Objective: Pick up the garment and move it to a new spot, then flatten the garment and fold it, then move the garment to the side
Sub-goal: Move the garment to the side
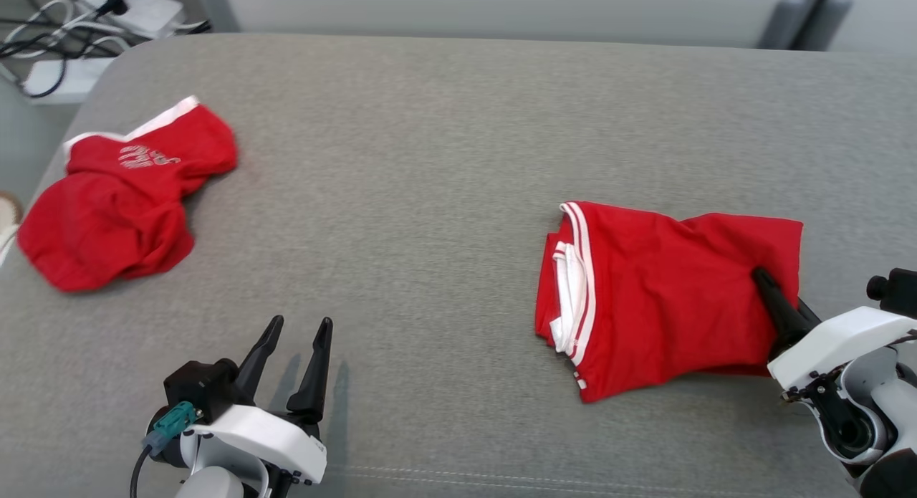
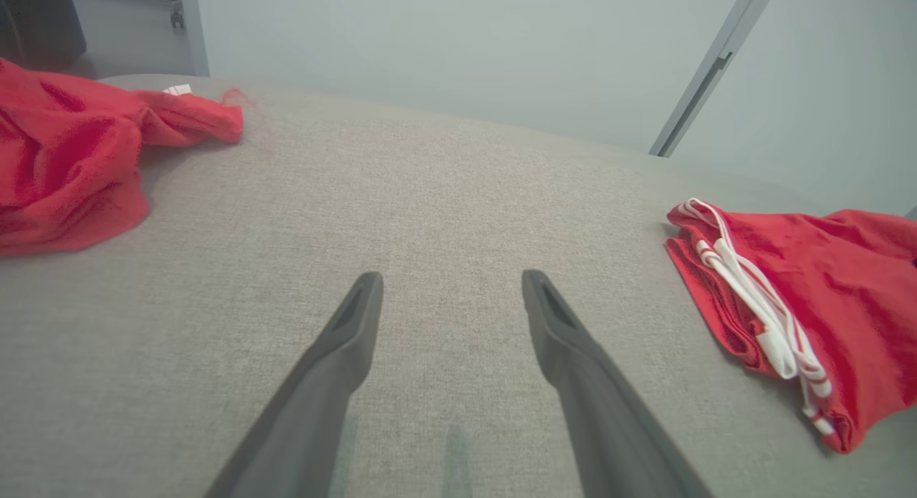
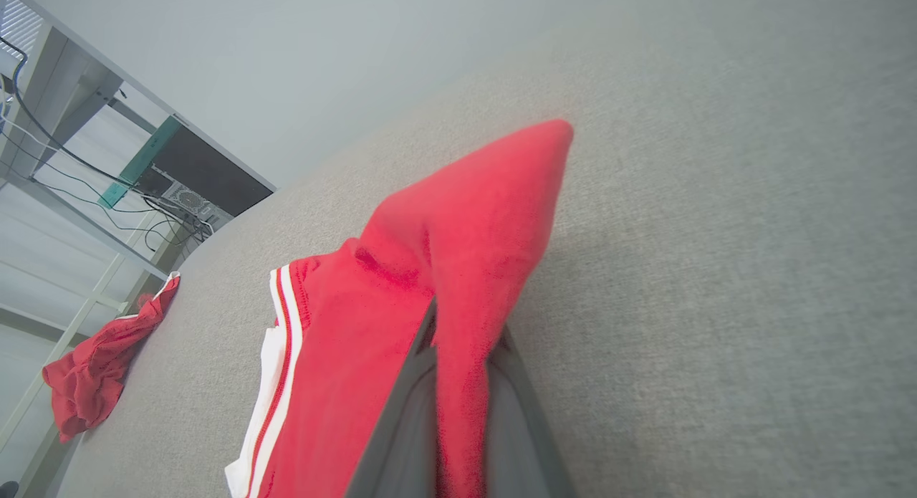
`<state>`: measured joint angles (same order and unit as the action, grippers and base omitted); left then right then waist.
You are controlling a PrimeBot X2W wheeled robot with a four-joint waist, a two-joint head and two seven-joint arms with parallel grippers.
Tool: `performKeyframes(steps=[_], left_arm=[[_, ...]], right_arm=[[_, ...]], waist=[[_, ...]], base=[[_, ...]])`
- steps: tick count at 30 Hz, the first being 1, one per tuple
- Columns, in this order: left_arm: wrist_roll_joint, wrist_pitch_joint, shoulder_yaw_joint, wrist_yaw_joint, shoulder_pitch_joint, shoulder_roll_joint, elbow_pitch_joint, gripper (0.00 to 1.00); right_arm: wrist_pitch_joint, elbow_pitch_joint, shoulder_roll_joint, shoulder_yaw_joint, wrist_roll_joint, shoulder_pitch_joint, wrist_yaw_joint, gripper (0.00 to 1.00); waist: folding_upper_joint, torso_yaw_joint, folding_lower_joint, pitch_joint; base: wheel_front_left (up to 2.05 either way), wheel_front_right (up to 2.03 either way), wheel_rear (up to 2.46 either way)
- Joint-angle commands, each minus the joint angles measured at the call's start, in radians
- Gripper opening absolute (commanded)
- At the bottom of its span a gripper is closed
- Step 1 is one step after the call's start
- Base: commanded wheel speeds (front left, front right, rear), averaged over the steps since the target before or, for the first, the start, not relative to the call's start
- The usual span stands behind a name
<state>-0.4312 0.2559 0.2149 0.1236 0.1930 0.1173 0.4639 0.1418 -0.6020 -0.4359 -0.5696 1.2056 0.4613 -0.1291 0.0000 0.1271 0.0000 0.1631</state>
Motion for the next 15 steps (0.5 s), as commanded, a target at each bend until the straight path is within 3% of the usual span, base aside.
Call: performKeyframes(steps=[1,15], left_arm=[[-0.001,0.006,-0.023,0.007,0.036,0.024,-0.026,1.00],[-0.002,0.006,-0.014,0.007,0.035,0.048,-0.038,1.00]], right_arm=[[0.021,0.007,-0.022,-0.003,0.007,-0.012,-0.002,0.00],[0.048,-0.004,-0.005,-0.023,0.034,-0.050,-0.002,0.00]], waist=[[0.0000,-0.066,0.0000,-0.017],[0.0000,-0.286,0.0000,-0.027]], base=[[0.00,0.00,0.00],[0.00,0.00,0.00]])
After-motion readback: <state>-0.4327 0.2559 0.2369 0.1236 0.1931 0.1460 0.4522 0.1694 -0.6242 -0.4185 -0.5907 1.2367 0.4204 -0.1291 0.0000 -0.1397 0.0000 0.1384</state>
